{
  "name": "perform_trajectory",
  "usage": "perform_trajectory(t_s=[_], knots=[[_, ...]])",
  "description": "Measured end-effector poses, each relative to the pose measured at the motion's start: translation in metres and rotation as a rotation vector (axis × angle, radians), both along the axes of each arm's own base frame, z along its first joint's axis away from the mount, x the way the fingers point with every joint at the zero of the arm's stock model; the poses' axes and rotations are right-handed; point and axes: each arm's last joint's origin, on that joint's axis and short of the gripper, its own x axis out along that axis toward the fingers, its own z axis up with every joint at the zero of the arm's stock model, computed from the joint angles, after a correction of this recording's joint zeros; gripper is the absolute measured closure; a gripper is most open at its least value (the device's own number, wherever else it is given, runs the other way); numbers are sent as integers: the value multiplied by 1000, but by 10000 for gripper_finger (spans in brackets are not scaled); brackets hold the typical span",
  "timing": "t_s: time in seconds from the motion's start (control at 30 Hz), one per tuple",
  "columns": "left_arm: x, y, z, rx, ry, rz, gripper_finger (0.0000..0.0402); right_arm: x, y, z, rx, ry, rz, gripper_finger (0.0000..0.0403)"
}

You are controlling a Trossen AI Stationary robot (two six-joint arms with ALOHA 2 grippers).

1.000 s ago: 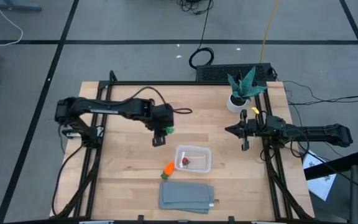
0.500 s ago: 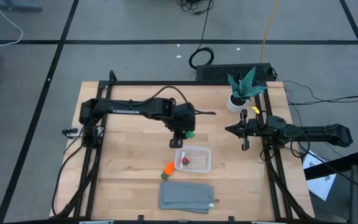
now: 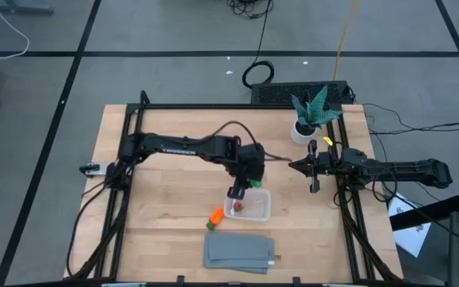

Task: Pick and placing Produce into tupperware
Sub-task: Put the green peas into the transparent bin

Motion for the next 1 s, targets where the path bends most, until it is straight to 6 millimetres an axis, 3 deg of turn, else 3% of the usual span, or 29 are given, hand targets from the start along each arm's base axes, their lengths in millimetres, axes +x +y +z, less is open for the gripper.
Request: perform_trajectory(t_s=[0.47,0.77,1.0], knots=[[18,-24,-55,43,81,-124,268,0,0,0,0,4,0,403],[25,-31,-55,37,11,-120,268,0,0,0,1,5,0,403],[22,-42,-63,81,5,-223,268,0,0,0,1,5,1,403]])
